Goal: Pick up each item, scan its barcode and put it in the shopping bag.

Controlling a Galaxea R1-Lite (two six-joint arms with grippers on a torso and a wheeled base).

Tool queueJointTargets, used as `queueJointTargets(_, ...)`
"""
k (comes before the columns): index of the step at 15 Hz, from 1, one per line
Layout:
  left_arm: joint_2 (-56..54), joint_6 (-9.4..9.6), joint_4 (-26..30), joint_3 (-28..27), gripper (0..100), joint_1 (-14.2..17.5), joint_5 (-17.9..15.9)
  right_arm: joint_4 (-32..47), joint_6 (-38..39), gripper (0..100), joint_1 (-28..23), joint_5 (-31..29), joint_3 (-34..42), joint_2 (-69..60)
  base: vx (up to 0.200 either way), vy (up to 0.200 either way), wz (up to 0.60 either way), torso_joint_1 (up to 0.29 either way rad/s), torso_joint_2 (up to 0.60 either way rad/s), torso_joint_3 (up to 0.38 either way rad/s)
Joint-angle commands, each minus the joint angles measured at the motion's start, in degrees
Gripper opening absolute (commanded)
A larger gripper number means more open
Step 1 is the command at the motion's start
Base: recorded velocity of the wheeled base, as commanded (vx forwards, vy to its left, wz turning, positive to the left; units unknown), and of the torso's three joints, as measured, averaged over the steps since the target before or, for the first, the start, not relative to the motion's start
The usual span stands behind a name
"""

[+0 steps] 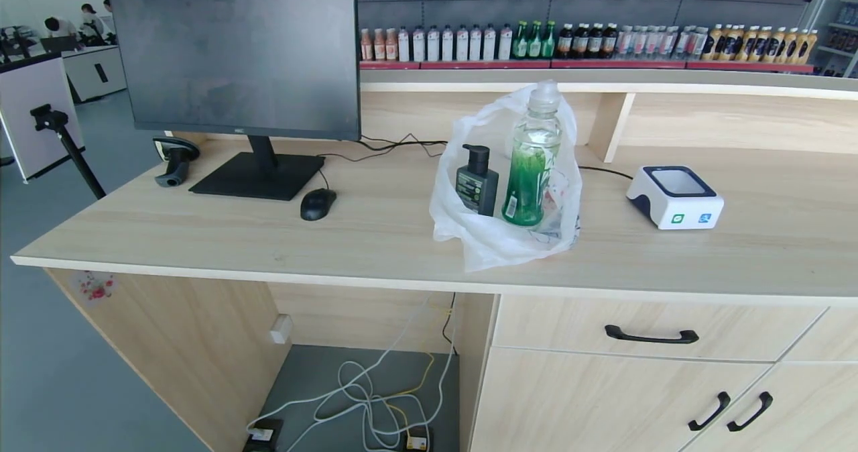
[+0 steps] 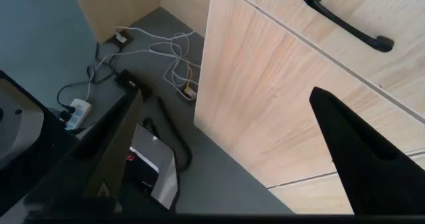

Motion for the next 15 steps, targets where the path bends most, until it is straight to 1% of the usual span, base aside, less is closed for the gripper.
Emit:
queueJointTargets(1, 0.06, 0.0, -0.07, 0.0, 100, 0.04, -0.02, 1.52, -0.14, 100, -13.29, 0.32, -0.27, -3.18, 0.0, 0.0, 0.0, 0.0, 0.0, 0.0)
queueJointTargets(2, 0.06, 0.0, -0.07, 0.0, 100, 0.04, -0.02, 1.61, -0.49, 100, -24.63, 1.19, -0.36, -2.65, 0.0, 0.0, 0.0, 0.0, 0.0, 0.0)
queueJointTargets(3, 0.06, 0.0, -0.07, 0.0, 100, 0.04, -0.02, 1.69, -0.67, 100, -28.67, 2.95, -0.27, -3.53, 0.0, 0.0, 0.0, 0.0, 0.0, 0.0)
queueJointTargets(5, 0.06, -0.09, -0.07, 0.0, 100, 0.04, -0.02, 1.69, -0.14, 100, -31.22, 3.13, -0.27, -9.59, 0.0, 0.0, 0.0, 0.0, 0.0, 0.0)
queueJointTargets(6, 0.06, 0.0, -0.07, 0.0, 100, 0.04, 0.06, 1.69, -0.41, 100, -32.71, 3.22, -0.27, -10.65, 0.0, 0.0, 0.0, 0.0, 0.0, 0.0)
queueJointTargets(7, 0.06, 0.0, -0.07, 0.0, 100, 0.04, 0.06, 1.69, -0.32, 100, -35.17, 3.22, -0.27, -12.23, 0.0, 0.0, 0.0, 0.0, 0.0, 0.0)
queueJointTargets(9, 0.06, 0.0, 0.02, 0.0, 100, 0.04, 0.06, 1.69, 1.0, 100, -41.85, 3.3, -0.27, -13.72, 0.0, 0.0, 0.0, 0.0, 0.0, 0.0)
queueJointTargets(11, 0.06, 0.0, -0.07, 0.0, 100, -0.05, -0.02, 1.52, 1.62, 100, -42.29, 3.57, -0.18, -14.6, 0.0, 0.0, 0.0, 0.0, 0.0, 0.0)
queueJointTargets(13, 0.06, 0.0, -0.07, 0.0, 100, 0.04, 0.06, 0.99, 11.02, 100, -41.59, 5.15, 1.05, -14.95, 0.0, 0.0, 0.0, 0.0, 0.0, 0.0)
queueJointTargets(14, 0.06, 0.0, -0.07, 0.0, 100, 0.04, 0.06, 0.9, 11.72, 100, -41.41, 5.41, 1.31, -15.04, 0.0, 0.0, 0.0, 0.0, 0.0, 0.0)
queueJointTargets(15, 0.06, 0.0, 0.02, 0.0, 100, 0.04, -0.02, 0.55, 9.61, 100, -38.69, 6.12, 1.4, -18.73, 0.0, 0.0, 0.0, 0.0, 0.0, 0.0)
